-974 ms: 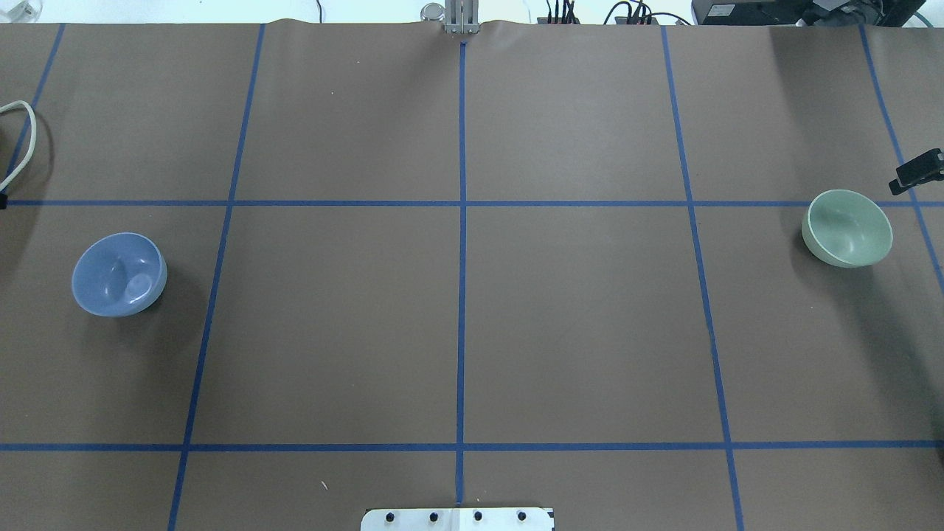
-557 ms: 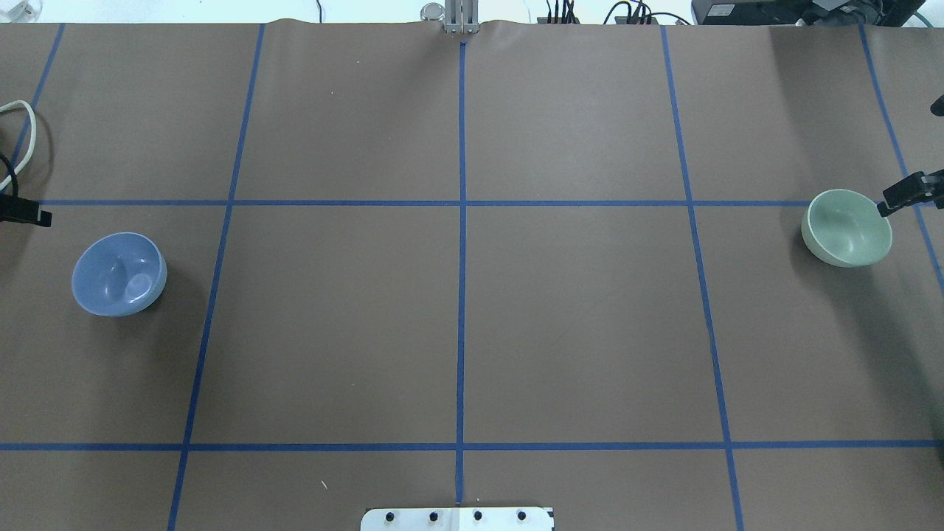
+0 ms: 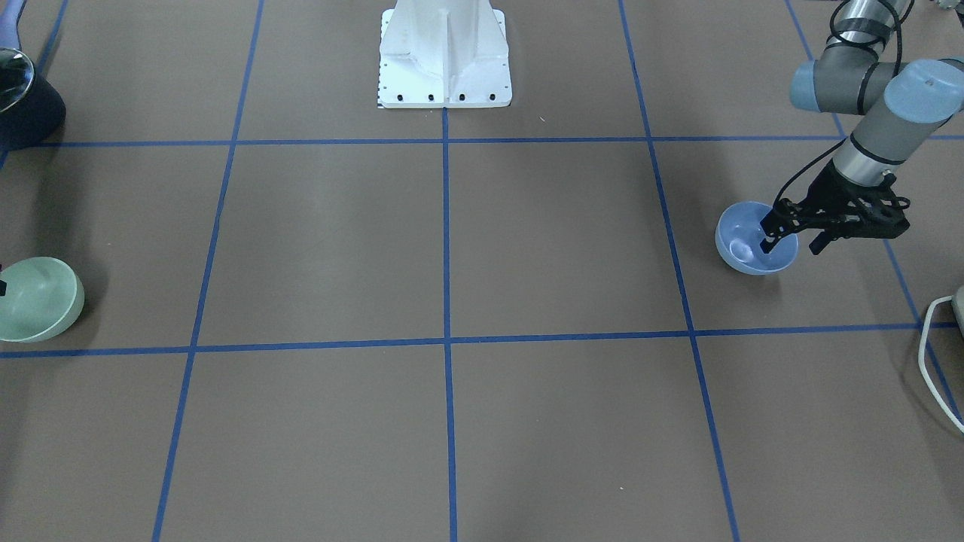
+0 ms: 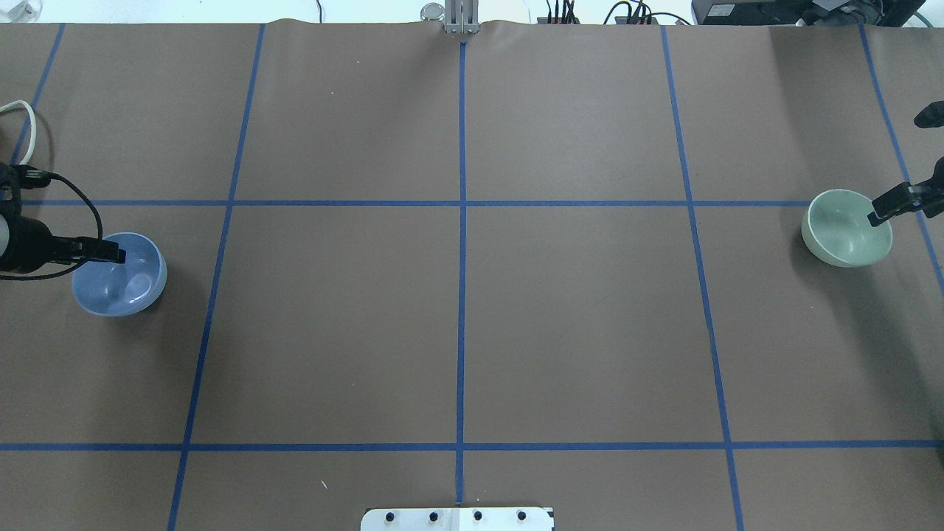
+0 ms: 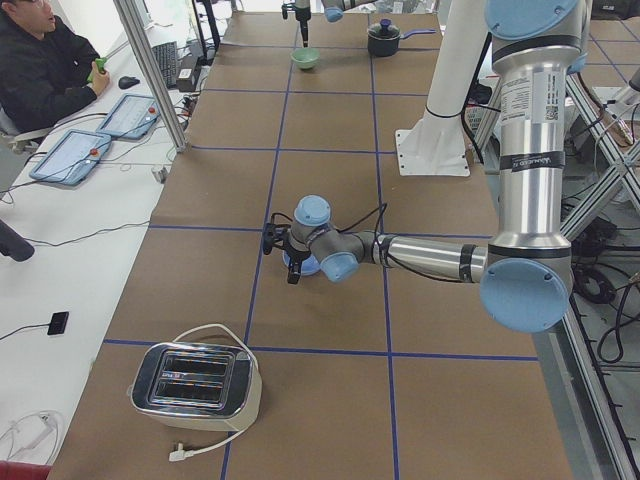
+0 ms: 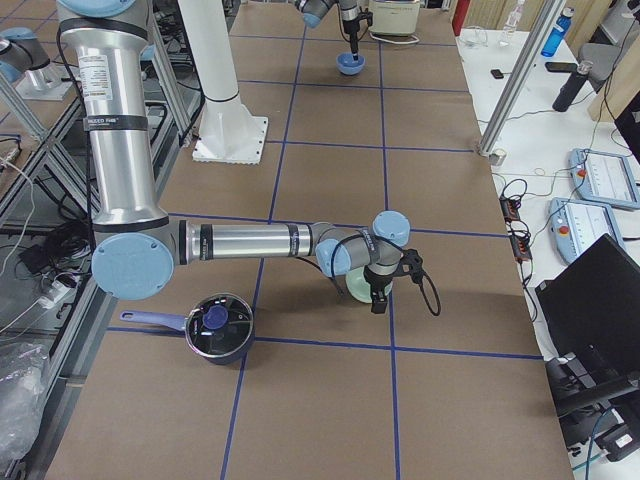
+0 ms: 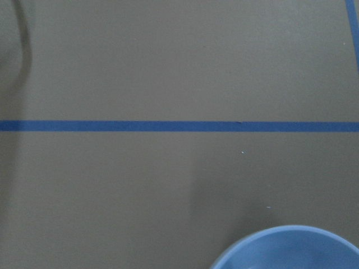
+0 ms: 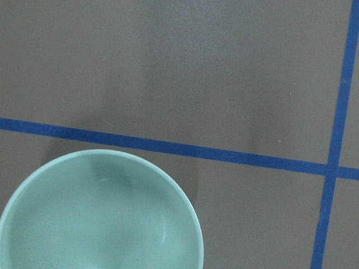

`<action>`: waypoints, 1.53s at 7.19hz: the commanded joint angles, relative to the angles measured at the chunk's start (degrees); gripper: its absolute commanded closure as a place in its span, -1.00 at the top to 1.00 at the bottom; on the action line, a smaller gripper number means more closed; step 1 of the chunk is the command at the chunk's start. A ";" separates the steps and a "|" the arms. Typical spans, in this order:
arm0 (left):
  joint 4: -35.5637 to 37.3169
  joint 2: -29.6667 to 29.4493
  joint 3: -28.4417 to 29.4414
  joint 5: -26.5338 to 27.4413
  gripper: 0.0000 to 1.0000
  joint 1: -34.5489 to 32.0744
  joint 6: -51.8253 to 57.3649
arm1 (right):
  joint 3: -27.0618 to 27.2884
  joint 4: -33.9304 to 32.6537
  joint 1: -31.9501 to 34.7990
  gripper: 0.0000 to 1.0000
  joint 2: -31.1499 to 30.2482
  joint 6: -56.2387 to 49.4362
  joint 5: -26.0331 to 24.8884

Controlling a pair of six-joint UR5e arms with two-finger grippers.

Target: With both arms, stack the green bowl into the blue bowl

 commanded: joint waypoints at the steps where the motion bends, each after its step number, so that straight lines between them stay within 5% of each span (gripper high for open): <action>1: -0.45 -0.13 0.67 0.60 0.95 0.96 -0.63 | -0.58 0.00 -1.01 1.00 0.44 0.06 -0.09; 7: -0.71 -0.22 0.76 0.60 0.93 0.96 -0.37 | -7.52 5.54 -2.60 0.85 3.08 -0.03 -0.36; 11: -0.71 -0.40 0.32 -0.27 0.16 0.88 -0.19 | -6.56 5.54 -2.60 0.29 3.08 0.15 0.08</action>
